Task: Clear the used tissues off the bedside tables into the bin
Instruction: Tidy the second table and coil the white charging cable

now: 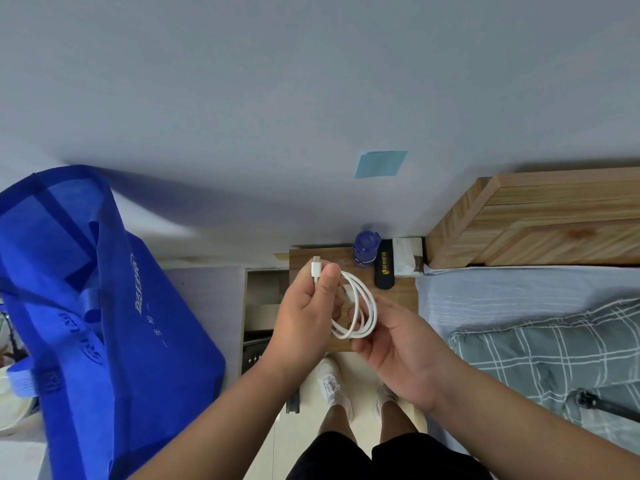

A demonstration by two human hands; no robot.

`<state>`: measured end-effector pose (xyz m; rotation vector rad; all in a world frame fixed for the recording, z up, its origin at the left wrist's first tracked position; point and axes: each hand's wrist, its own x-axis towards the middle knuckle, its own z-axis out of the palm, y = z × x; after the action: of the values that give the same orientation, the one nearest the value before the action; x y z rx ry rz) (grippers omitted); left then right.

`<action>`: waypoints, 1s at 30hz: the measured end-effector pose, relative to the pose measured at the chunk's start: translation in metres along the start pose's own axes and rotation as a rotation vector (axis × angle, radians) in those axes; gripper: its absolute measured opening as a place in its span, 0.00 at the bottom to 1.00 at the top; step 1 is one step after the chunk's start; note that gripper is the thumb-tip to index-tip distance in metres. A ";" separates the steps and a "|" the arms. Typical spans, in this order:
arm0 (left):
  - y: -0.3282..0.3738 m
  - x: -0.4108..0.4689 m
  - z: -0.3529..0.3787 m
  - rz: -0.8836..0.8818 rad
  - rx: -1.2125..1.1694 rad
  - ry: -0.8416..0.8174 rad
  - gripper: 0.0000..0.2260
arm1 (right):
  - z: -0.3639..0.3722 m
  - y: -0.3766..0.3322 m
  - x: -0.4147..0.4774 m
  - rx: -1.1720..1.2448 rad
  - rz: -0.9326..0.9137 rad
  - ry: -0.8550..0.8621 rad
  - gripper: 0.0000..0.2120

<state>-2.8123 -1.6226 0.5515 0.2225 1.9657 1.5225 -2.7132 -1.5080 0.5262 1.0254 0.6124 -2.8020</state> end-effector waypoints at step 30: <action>-0.030 -0.012 -0.002 -0.380 -0.129 0.015 0.25 | -0.004 0.002 -0.001 -0.658 -0.388 0.313 0.14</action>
<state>-2.7970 -1.6392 0.5287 -0.2069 1.7879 1.3922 -2.7091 -1.5085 0.5230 1.2832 1.7824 -2.3909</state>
